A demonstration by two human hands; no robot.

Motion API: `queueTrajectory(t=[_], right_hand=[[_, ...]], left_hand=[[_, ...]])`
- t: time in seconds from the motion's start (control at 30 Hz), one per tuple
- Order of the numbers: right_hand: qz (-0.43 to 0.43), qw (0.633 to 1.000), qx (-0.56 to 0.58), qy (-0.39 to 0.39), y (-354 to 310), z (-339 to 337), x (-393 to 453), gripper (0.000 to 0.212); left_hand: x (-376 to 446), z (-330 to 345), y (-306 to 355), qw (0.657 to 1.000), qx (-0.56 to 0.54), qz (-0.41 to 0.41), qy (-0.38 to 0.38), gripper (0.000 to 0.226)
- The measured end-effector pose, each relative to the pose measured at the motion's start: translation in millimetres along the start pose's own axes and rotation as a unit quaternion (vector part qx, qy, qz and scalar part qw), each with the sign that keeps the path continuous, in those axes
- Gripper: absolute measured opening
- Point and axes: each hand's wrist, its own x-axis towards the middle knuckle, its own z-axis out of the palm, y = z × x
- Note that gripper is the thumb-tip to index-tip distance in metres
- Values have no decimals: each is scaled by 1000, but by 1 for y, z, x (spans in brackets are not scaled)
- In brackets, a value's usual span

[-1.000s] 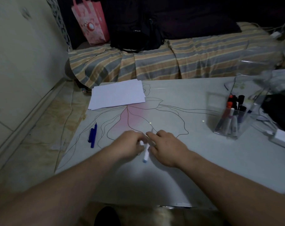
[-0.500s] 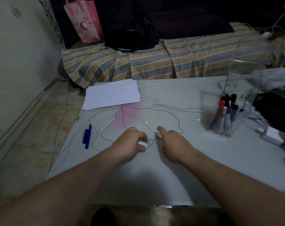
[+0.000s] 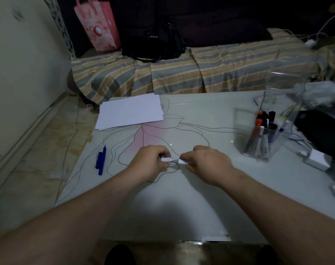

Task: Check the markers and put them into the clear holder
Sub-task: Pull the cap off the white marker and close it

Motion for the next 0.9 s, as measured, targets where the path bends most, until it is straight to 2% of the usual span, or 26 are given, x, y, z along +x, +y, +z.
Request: queueTrajectory(t=[0.1, 0.3, 0.5, 0.6, 0.7, 0.8, 0.87, 0.9], right_hand=[[-8, 1000, 6, 0, -1, 0, 1, 23], [-32, 997, -40, 49, -3, -2, 1, 52], [-72, 986, -66, 138, -4, -9, -3, 38], [-71, 982, -54, 169, -5, -11, -8, 46], [-67, 984, -37, 160, -2, -14, -10, 42], [-77, 992, 42, 88, 8, -27, -11, 35], [-87, 991, 88, 51, 17, -40, -15, 25], [-84, 991, 98, 48, 21, -49, -17, 19]], left_hand=[[-1, 0, 3, 999, 5, 31, -4, 20], [-1, 1, 7, 993, 41, 105, -21, 22], [-3, -5, 13, 982, 82, 164, 49, 30], [-5, -7, 20, 977, 91, 183, 61, 28], [-6, -9, 27, 976, 97, 189, 55, 28], [-5, -13, 43, 977, 104, 180, 34, 39], [-6, -16, 58, 987, 48, 153, 25, 46], [-6, -16, 67, 990, -16, 137, 29, 42]])
